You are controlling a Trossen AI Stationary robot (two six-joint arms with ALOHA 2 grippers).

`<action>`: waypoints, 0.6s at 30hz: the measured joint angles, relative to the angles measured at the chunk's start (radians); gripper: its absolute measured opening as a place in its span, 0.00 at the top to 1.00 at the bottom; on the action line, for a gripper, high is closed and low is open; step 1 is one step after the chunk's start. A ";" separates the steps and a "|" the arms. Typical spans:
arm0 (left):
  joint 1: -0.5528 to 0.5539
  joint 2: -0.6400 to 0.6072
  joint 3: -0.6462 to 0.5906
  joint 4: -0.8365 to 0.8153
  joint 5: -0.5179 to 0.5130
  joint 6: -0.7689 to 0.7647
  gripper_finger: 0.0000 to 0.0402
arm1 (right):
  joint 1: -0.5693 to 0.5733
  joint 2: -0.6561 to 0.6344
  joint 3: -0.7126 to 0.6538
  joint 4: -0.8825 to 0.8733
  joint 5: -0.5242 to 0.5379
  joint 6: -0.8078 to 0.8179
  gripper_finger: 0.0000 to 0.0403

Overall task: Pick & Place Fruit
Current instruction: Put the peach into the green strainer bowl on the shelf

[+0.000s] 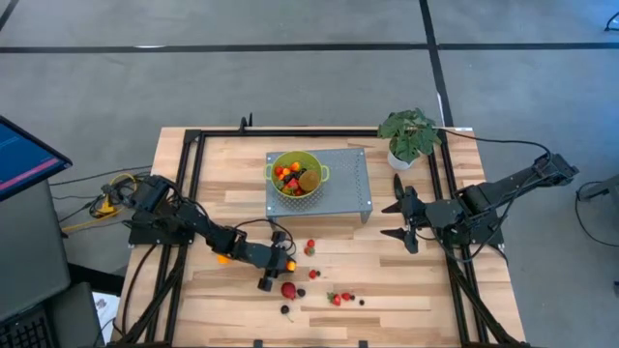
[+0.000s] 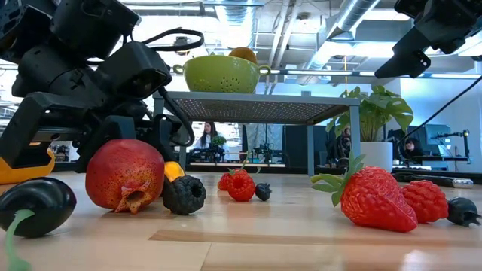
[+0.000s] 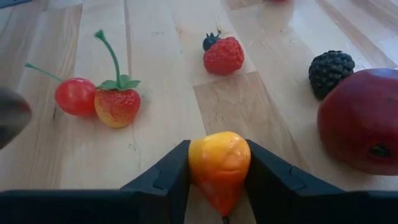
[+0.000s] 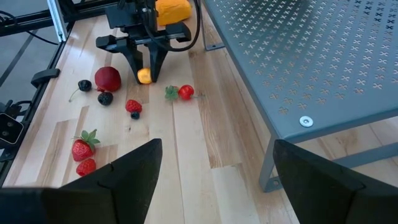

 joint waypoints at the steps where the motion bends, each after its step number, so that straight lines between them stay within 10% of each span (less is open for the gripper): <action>1: 0.000 0.000 0.000 0.000 0.000 0.000 0.69 | 0.000 0.000 0.000 0.000 0.000 0.000 0.25; 18: 0.036 -0.245 0.052 0.182 -0.004 0.019 0.69 | 0.000 0.000 0.000 0.000 0.000 0.000 0.25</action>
